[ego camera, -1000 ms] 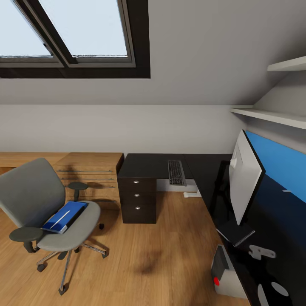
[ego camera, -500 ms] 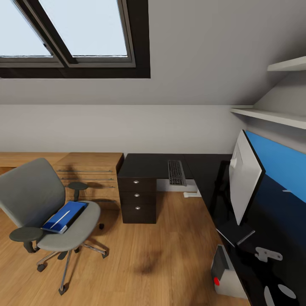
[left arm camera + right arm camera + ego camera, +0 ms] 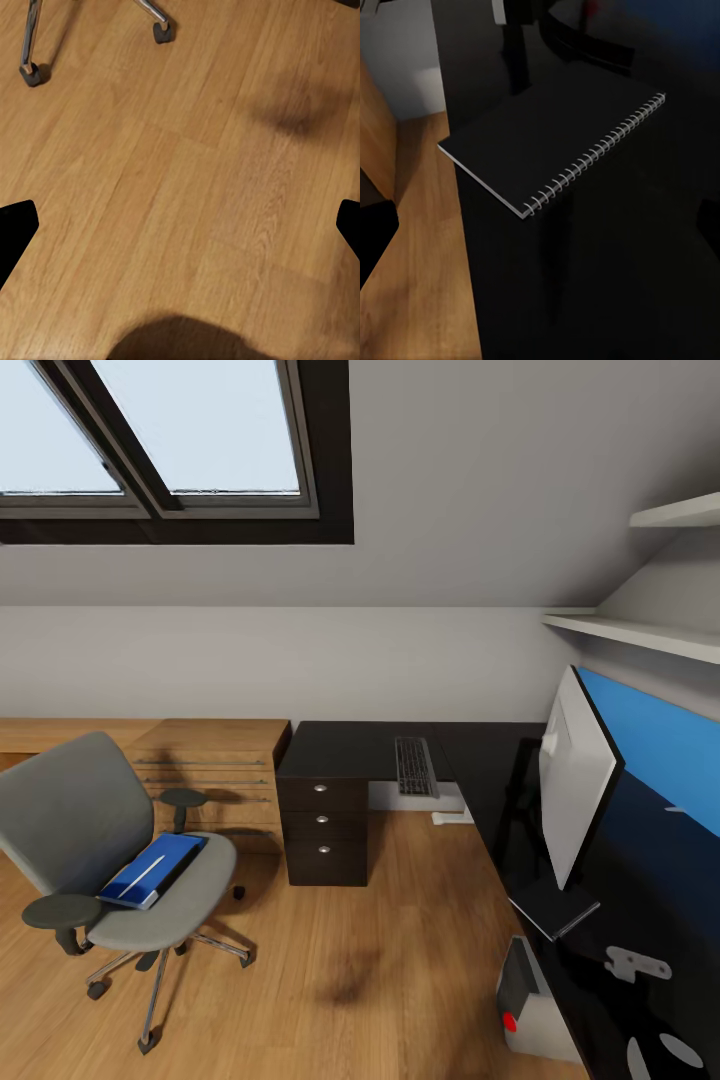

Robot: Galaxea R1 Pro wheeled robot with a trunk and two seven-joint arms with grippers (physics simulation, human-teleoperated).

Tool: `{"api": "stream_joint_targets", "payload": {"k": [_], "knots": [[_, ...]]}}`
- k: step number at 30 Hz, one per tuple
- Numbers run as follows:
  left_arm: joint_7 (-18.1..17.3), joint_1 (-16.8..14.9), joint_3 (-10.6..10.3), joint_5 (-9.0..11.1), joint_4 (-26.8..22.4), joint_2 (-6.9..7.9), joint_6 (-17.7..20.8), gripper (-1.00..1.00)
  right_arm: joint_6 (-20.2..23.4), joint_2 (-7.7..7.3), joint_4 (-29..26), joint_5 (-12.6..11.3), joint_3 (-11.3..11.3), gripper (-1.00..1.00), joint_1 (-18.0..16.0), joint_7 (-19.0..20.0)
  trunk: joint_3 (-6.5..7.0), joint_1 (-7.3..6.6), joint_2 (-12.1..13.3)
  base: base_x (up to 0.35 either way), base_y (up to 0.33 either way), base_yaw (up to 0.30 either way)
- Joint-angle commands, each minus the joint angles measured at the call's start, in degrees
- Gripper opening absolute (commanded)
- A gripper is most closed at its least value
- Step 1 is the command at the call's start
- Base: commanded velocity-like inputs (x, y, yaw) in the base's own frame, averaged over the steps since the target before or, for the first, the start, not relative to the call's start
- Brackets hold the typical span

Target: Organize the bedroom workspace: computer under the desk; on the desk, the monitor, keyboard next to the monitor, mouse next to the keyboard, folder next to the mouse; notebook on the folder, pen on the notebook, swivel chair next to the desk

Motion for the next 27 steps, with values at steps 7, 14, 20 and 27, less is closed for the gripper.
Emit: {"api": "stream_joint_targets", "payload": {"k": [7, 14, 20, 27], "knots": [[0.1, 0.0, 0.4, -0.3, 0.0, -0.03, -0.2, 1.00, -0.3, 0.07, 0.1, 0.4, -0.2, 1.00, -0.1, 0.4, -0.07, 0.01, -0.1, 0.165, 0.000, 0.000], [0.1, 0.0, 0.4, -0.3, 0.0, 0.04, -0.2, 1.00, -0.3, 0.09, 0.4, 0.5, -0.3, 1.00, -0.1, 0.1, -0.07, 0.01, -0.1, 0.213, 0.000, 0.000], [0.0, 0.0, 0.4, -0.3, 0.0, -0.01, -0.2, 1.00, -0.3, -0.02, 1.3, 0.5, -0.3, 1.00, -0.1, 0.0, -0.07, 0.01, -0.1, 0.053, 0.000, 0.000], [0.0, 0.0, 0.4, -0.3, 0.0, -0.02, -0.2, 1.00, -0.3, -0.71, 3.0, 0.5, -0.4, 1.00, -0.1, -0.1, -0.07, 0.01, -0.1, 0.011, 0.000, 0.000]]}}
